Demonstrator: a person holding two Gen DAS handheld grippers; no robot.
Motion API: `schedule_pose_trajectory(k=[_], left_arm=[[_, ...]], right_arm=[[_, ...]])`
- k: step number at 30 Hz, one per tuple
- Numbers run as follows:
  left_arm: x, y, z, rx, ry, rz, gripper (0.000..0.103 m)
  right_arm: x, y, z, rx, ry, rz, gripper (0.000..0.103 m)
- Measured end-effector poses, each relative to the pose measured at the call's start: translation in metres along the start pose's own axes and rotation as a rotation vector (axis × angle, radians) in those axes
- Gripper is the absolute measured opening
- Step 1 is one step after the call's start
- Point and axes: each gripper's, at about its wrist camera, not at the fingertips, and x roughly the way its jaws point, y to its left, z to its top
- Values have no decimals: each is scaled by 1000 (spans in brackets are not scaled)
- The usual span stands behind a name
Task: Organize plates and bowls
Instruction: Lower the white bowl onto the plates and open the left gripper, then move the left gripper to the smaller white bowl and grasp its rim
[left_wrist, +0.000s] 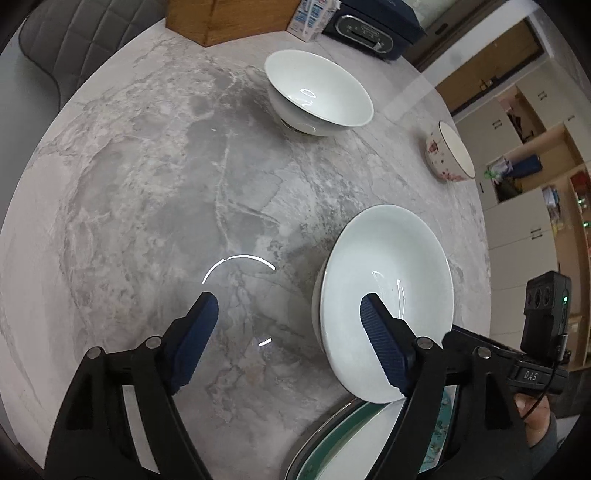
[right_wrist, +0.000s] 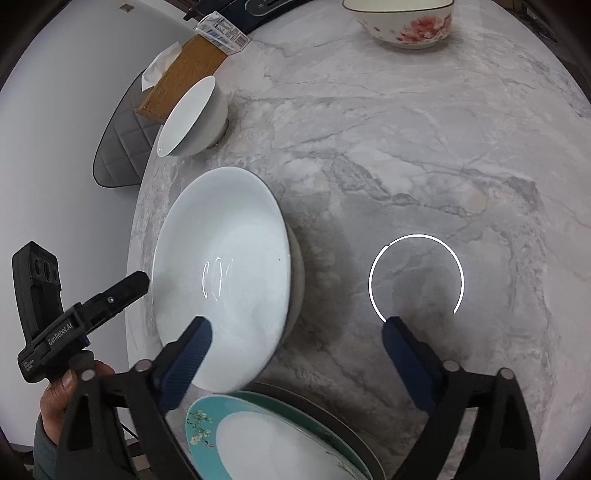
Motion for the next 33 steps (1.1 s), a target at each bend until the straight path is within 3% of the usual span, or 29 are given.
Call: schedule_pose_trajectory(k=[2,9,16,21,28,33], left_arm=[[-7,13,-3,-42,4,-10,103],[-31,38,3,-50,-68,29,103],[-44,45,29,-74,-173,38,103],[-39,36,78,-29,-211,80,103],[-1,23,156,5,-160,142,103],[27,15,187,10,-120,164,103]], right_arm=[[-12,-8,-4,-4,-24,-24,103],[-51,-30,8,-13,-95,-72,103],[-60,-1,44,-115,-131,-62,103],[-40,41,93,-212,-135,-21,103],[18,90,167,-274,-114,18,103],[55,101,202,-258,-56,23,99]])
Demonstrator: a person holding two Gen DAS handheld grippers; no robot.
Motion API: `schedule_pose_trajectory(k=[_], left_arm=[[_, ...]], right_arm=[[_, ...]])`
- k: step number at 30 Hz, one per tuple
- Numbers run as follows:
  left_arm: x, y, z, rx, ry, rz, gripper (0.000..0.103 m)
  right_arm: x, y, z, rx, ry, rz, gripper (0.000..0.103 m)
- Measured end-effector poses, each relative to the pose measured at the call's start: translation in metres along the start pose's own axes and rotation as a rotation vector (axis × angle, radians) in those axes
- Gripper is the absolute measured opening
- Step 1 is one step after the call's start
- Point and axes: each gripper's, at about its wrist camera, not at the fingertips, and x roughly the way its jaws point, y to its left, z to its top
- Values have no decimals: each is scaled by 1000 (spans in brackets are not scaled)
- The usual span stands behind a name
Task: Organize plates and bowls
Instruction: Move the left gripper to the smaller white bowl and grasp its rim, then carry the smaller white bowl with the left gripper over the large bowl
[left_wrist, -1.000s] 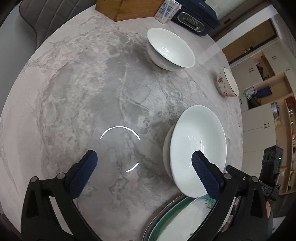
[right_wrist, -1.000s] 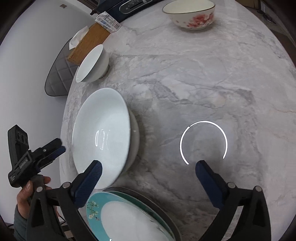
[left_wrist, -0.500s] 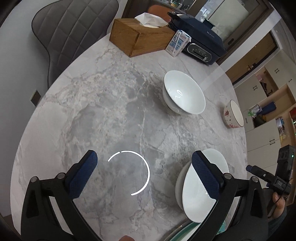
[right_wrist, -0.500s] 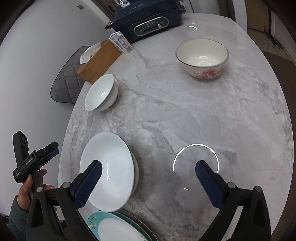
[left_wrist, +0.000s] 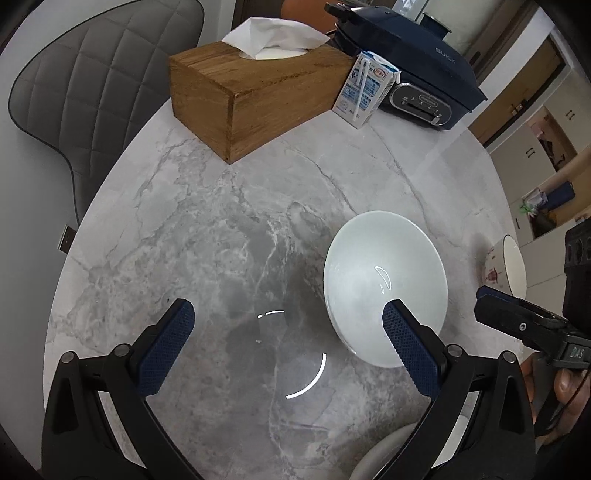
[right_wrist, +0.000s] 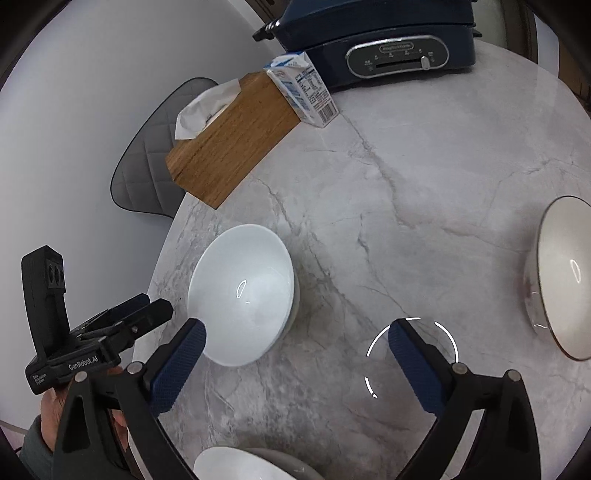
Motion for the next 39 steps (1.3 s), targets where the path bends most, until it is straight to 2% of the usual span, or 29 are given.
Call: schedule_pose_trajectory(k=[6,8,12,13,14,15,16,17,18,20,23,27,33,39], left_arm=[[31,-4,12,9,36,24,102],[37,-6,14,25,41,34,102],[48,-11,18,59,56,62,102],[50,-13,19,76,53,77,101],[51,-16,20,97,45,105,93],[53,-18,20,110,41,120,77],[55,-20,20,115,44,123,66],[58,-20,20,112,57,90,51],[60,-21,21,104,64,63,43],[60,-28,22,122,64,48,29],[60,-41,22,163,68,71,16],[62,-44,23,164,78,51,13],[60,-49,24,158,82,27,9],[35,-54,24,153,58,18,8]], right_arm=[[34,-4,16,14,63,-15,92],[42,-5,17,10,83,-25,79],[52,-6,19,12,110,-29,68],[53,-6,19,13,113,-30,61],[55,-6,20,12,119,-39,50],[57,-7,19,10,125,-49,44],[59,-7,19,10,133,-53,36],[60,-8,19,12,137,-37,33],[61,-6,18,8,138,-19,30],[62,1,18,-16,142,-8,14],[62,11,17,-56,146,-45,13],[63,5,16,-22,144,-25,10],[57,3,14,-15,131,-40,9],[43,11,12,-29,111,-40,9]])
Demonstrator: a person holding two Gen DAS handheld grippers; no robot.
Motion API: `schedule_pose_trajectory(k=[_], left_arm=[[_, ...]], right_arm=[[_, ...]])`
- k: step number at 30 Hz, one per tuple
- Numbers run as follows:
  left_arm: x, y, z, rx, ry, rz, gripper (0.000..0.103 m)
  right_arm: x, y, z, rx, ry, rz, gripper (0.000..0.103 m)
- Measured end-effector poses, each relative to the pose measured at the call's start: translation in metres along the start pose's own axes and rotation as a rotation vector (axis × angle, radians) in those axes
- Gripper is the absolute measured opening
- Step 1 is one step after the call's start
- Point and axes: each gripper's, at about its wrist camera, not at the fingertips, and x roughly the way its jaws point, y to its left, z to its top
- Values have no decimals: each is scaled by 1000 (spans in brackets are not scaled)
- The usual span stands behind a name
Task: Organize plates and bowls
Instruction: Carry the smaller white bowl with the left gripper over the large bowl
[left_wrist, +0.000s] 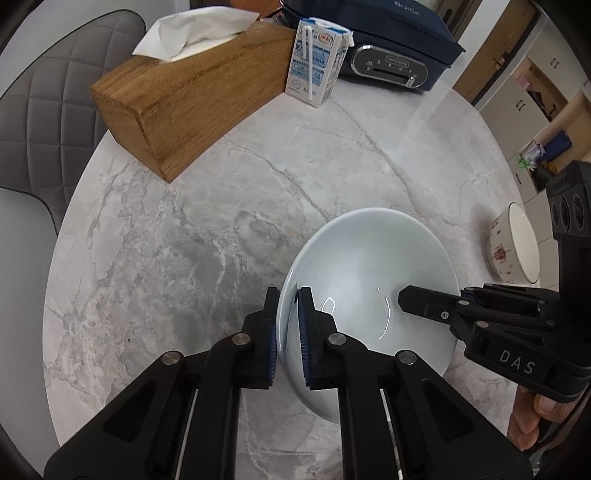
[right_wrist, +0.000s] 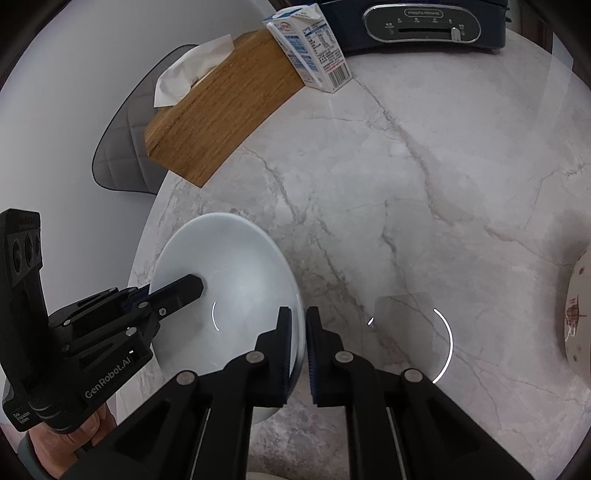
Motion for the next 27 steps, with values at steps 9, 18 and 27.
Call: schedule_pose_trajectory(k=[9,18,27], left_arm=[[-47,-23,-16,35,-24,-3,8],[-92,-53,-62,75,-52,-24,8],[-113,-68,-121,88,-31,-48,9]], right_arm=[[-38,10,-19,-11,-20,1,10],[-84,13,-65,5,-41,11,11],[-103,16,-121,25,-37,10,11]])
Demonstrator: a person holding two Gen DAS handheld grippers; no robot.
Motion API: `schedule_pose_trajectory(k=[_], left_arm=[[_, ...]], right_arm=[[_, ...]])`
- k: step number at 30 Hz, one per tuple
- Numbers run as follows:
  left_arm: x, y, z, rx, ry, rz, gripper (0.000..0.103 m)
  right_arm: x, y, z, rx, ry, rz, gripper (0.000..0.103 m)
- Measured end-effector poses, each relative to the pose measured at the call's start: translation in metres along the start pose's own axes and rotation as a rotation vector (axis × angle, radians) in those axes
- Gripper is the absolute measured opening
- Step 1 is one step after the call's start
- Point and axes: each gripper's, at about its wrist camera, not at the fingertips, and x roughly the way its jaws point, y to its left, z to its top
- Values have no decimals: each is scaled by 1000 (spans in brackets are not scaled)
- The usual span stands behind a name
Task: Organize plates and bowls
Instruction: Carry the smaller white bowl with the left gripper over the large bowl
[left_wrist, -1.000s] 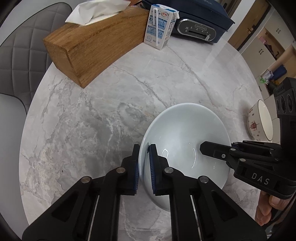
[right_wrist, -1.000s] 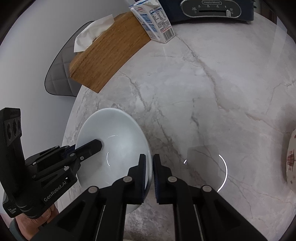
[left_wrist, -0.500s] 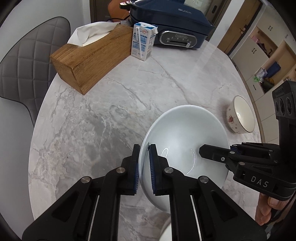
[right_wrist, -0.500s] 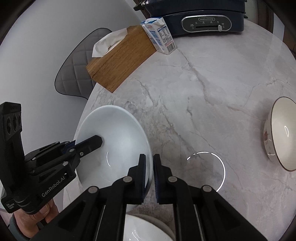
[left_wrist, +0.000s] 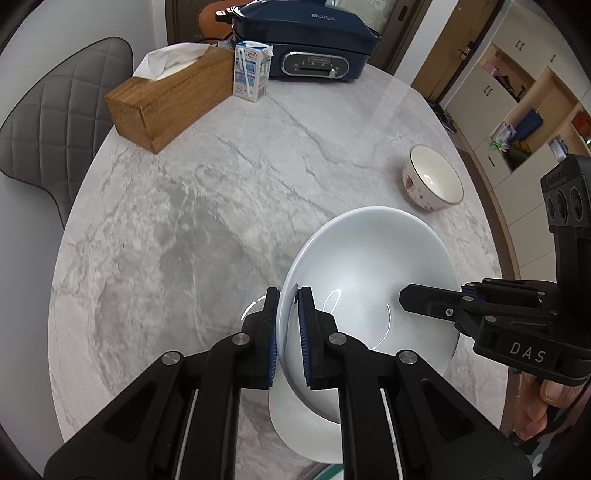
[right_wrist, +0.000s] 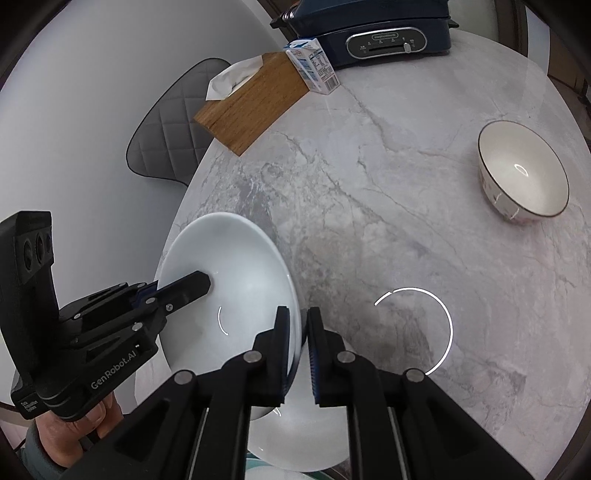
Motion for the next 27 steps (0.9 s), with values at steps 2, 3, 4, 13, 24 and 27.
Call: schedule_pose_trajectory(k=[2,3,4,13,24,27], left_arm=[[0,-2,-13,0,11,-4,9],[-1,-3,-20,-3,17,-7,9],[0,-4,-26,-7,22,-9,9],[9,-7,-64,-21,67,-13,10],[37,-21,-77,-5,107,5,12],[45,-24,-78,-4,114,17,12]], right_arm=[[-1,0,-11,7,7,-3,11],[0,-1,-17,12,12,-3,11],[0,-1,-22,16,16,-3,11],[10,-2,-62,35,58,-18,11],[20,-16,-78,45,79,-78,11],[25,-20,-79,50,88,-88,11]])
